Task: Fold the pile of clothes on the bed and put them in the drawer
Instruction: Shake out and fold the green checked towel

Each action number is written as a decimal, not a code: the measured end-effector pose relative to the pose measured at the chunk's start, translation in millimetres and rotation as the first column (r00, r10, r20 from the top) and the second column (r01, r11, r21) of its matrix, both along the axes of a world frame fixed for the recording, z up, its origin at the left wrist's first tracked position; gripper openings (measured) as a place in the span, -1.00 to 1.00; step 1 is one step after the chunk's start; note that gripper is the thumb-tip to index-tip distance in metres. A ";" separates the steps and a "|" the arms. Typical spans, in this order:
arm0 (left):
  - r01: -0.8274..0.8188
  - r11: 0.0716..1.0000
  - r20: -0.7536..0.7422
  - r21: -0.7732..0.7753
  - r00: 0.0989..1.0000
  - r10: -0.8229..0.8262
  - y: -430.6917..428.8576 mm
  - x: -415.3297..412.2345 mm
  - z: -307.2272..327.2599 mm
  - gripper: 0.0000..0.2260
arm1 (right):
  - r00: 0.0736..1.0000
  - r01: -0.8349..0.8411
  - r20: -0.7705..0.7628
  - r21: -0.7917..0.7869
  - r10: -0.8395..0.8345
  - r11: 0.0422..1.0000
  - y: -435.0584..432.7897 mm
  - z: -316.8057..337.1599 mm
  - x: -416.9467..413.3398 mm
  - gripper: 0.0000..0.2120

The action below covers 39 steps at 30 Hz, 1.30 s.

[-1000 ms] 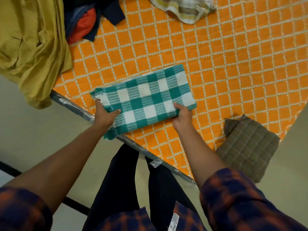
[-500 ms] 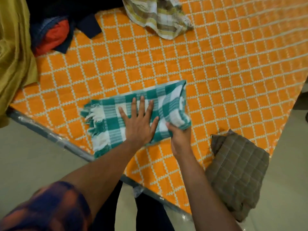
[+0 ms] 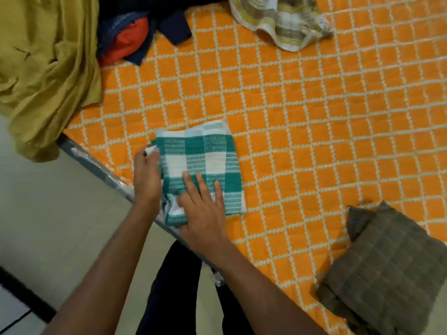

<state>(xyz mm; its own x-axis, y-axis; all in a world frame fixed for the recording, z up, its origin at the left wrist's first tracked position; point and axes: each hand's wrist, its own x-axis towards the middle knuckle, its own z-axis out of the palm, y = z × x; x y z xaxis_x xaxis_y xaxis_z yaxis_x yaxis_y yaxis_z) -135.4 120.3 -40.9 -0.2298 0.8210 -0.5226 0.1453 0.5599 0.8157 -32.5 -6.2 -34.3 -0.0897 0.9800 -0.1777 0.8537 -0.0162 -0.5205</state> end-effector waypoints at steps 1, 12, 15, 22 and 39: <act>0.068 0.997 -0.116 0.025 0.991 -0.064 -4.6 9.7 11.4 -0.67 | 0.999 -0.002 0.052 0.005 0.002 1.000 1.9 -2.2 -2.1 -0.52; 0.130 0.985 -0.509 -0.118 0.844 -0.172 -31.2 51.0 17.5 -0.26 | 0.847 0.491 -0.218 -0.031 -0.485 0.871 17.3 5.5 71.2 -0.59; 0.148 0.986 -0.465 -0.083 0.869 -0.169 -33.6 77.9 15.6 -0.29 | 0.784 0.554 -0.256 -0.124 -0.566 0.823 28.0 -3.2 98.2 -0.57; 0.608 0.794 -0.335 0.016 0.751 -0.568 -10.8 197.5 -1.9 -0.25 | 0.600 0.739 -0.269 -0.173 -0.753 0.651 30.9 -2.9 237.8 -0.30; 0.968 0.246 -0.055 0.055 0.249 -0.967 -71.1 490.7 -15.9 -0.23 | 0.274 0.918 -0.310 -0.198 -0.910 0.344 -127.2 9.2 490.6 -0.38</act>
